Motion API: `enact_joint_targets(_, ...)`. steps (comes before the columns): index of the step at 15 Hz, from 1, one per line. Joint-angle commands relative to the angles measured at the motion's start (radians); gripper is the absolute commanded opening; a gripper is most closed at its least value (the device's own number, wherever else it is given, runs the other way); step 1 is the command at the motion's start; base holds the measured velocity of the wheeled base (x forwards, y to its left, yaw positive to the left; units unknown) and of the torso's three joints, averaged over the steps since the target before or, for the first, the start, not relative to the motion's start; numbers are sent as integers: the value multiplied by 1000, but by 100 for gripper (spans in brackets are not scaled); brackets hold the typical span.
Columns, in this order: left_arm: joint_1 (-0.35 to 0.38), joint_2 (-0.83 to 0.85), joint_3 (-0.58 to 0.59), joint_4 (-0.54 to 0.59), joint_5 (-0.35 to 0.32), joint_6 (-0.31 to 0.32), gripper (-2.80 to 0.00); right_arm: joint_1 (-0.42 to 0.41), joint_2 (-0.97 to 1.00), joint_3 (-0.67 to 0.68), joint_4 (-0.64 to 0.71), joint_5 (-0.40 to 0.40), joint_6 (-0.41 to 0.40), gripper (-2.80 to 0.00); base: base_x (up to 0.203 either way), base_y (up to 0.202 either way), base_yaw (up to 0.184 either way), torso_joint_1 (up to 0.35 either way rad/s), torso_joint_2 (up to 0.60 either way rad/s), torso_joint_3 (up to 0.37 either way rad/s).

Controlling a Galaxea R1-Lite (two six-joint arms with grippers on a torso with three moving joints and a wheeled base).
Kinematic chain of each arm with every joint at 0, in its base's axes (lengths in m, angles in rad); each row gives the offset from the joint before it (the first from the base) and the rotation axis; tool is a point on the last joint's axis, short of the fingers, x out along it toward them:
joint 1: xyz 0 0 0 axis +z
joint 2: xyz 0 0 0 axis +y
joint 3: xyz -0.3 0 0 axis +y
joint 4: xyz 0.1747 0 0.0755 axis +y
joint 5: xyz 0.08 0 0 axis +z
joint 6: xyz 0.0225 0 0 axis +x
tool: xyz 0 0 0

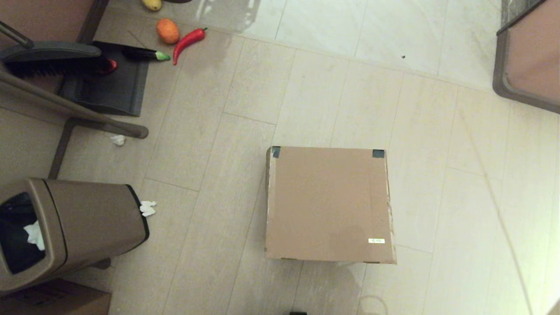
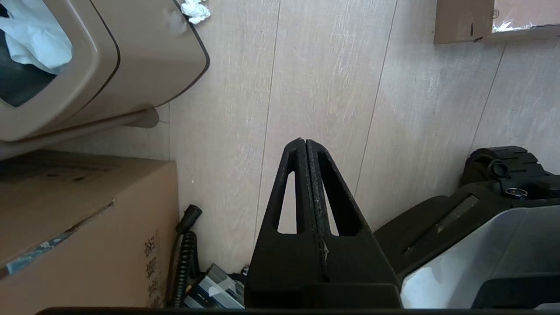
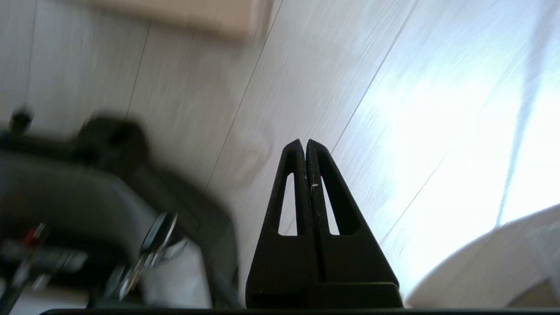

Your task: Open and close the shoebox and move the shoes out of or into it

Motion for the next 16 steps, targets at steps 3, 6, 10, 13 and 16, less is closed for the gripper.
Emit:
enact_joint_targets(3, 0, 5, 0, 32, 1, -36, -280, -16, -240, 22, -21, -18, -3, -280, 0, 0, 0, 0, 0, 0)
enact_joint_targets(6, 0, 5, -2, 50, 15, -123, -280, -18, -235, 43, -71, -34, 6, -280, 0, 0, 0, 0, 0, 0)
enact_joint_targets(10, 0, 5, -2, 50, 15, -123, -280, -18, -235, 44, -72, -30, 29, -280, 0, 0, 0, 0, 0, 0)
enact_joint_targets(13, 0, 5, -2, 50, 15, -123, -280, -18, -235, 44, -70, -30, 27, -280, 0, 0, 0, 0, 0, 0)
enact_joint_targets(16, 0, 5, -2, 50, 15, -123, -280, -18, -235, 43, -69, -29, 12, -280, 0, 0, 0, 0, 0, 0)
